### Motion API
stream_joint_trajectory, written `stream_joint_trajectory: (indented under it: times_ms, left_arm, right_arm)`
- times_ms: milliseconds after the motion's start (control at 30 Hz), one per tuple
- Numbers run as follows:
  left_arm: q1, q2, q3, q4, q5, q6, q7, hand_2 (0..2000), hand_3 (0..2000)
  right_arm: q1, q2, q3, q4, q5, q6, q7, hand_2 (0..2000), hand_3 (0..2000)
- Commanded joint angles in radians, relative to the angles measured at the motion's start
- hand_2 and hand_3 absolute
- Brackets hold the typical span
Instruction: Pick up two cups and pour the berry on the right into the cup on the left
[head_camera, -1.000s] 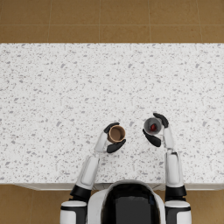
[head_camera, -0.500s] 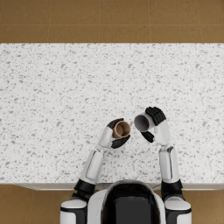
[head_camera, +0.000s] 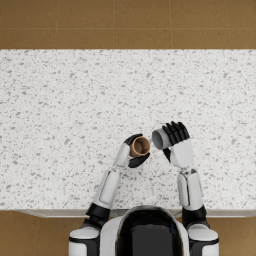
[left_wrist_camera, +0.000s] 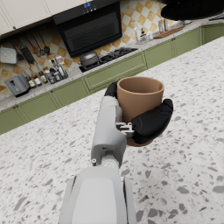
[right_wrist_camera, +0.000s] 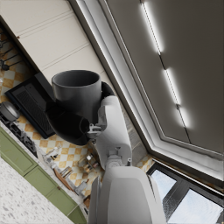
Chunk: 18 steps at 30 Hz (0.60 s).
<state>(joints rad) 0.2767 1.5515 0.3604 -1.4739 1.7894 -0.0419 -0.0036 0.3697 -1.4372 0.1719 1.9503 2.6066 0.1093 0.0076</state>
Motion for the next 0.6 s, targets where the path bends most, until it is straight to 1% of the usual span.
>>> stream_joint_trajectory:
  times_ms: [33, 67, 100, 200, 233, 267, 300, 367, 600]
  left_arm:
    - [0.019, 0.009, -0.004, 0.003, 0.0, 0.0, 0.0, 2000, 1280]
    - [0.002, 0.002, -0.001, 0.003, 0.0, 0.0, 0.0, 2000, 1280]
    - [0.02, 0.011, -0.002, 0.004, 0.0, 0.0, 0.0, 2000, 1280]
    - [0.032, 0.018, -0.005, 0.017, 0.0, -0.001, 0.0, 2000, 1280]
    - [0.011, 0.009, -0.003, 0.016, 0.0, -0.001, 0.0, 2000, 1280]
    - [0.186, -0.242, 0.329, 0.016, 0.0, -0.001, 0.001, 2000, 1280]
    - [0.066, -0.049, 0.075, 0.021, -0.001, 0.0, 0.0, 2000, 1280]
    - [0.068, -0.052, 0.079, 0.021, 0.0, 0.001, 0.002, 2000, 1280]
    - [0.077, -0.038, 0.072, 0.038, 0.0, 0.001, 0.002, 2000, 1280]
  right_arm:
    - [0.012, -0.007, 0.003, 0.007, 0.032, 0.0, 0.0, 2000, 1280]
    - [0.007, -0.006, 0.008, 0.01, 0.064, 0.001, 0.0, 2000, 1280]
    - [0.009, -0.008, 0.015, 0.015, 0.096, 0.001, 0.0, 2000, 1280]
    - [0.008, -0.012, 0.025, 0.023, 0.193, 0.001, 0.0, 2000, 1280]
    - [0.01, -0.015, 0.033, 0.022, 0.225, 0.001, 0.001, 2000, 1280]
    - [0.01, -0.017, 0.036, 0.021, 0.257, 0.001, 0.001, 2000, 1280]
    - [0.008, -0.017, 0.04, 0.02, 0.289, 0.001, 0.001, 2000, 1280]
    - [0.01, -0.021, 0.046, 0.024, 0.353, 0.0, 0.001, 2000, 1280]
    - [0.006, -0.031, 0.044, 0.044, 0.577, 0.0, 0.002, 2000, 1280]
